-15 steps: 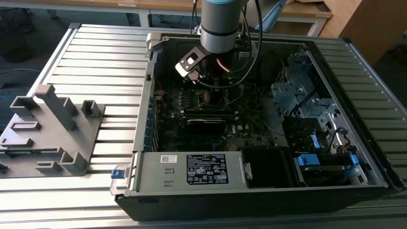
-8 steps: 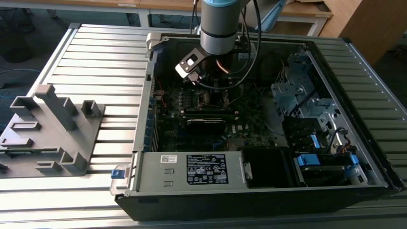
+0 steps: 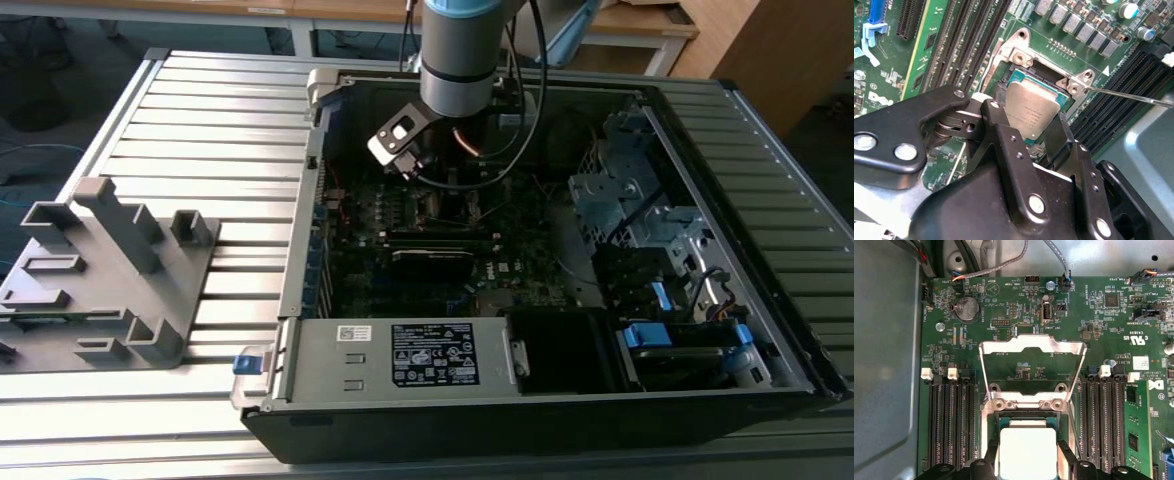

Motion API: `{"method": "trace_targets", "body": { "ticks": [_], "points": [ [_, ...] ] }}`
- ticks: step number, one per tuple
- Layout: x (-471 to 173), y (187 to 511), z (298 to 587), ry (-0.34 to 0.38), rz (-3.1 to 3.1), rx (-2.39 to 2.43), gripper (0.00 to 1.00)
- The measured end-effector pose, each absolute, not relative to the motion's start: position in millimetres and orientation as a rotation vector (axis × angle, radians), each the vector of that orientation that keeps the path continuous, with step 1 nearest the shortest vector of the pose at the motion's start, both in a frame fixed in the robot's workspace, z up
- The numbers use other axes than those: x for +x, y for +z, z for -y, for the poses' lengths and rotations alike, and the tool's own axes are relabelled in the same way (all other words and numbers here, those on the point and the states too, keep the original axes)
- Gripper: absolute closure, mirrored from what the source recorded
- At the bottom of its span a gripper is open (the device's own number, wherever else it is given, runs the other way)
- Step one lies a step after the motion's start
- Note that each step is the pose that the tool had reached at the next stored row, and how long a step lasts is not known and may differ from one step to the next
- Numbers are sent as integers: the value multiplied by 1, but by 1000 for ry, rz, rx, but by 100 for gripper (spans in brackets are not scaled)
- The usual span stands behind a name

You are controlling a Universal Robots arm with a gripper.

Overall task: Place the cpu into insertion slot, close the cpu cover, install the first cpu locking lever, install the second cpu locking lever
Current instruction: 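Place the cpu into insertion slot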

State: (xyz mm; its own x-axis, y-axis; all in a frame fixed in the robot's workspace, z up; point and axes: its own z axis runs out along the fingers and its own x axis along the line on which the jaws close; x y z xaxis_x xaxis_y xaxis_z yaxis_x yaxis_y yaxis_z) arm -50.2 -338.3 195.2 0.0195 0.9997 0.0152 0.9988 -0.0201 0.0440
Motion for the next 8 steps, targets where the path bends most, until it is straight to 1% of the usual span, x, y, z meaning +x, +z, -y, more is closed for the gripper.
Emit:
{"method": "trace_targets", "body": {
  "ticks": [8],
  "points": [
    [-50,193,338,64,-2184,2228,46]
  ]
}}
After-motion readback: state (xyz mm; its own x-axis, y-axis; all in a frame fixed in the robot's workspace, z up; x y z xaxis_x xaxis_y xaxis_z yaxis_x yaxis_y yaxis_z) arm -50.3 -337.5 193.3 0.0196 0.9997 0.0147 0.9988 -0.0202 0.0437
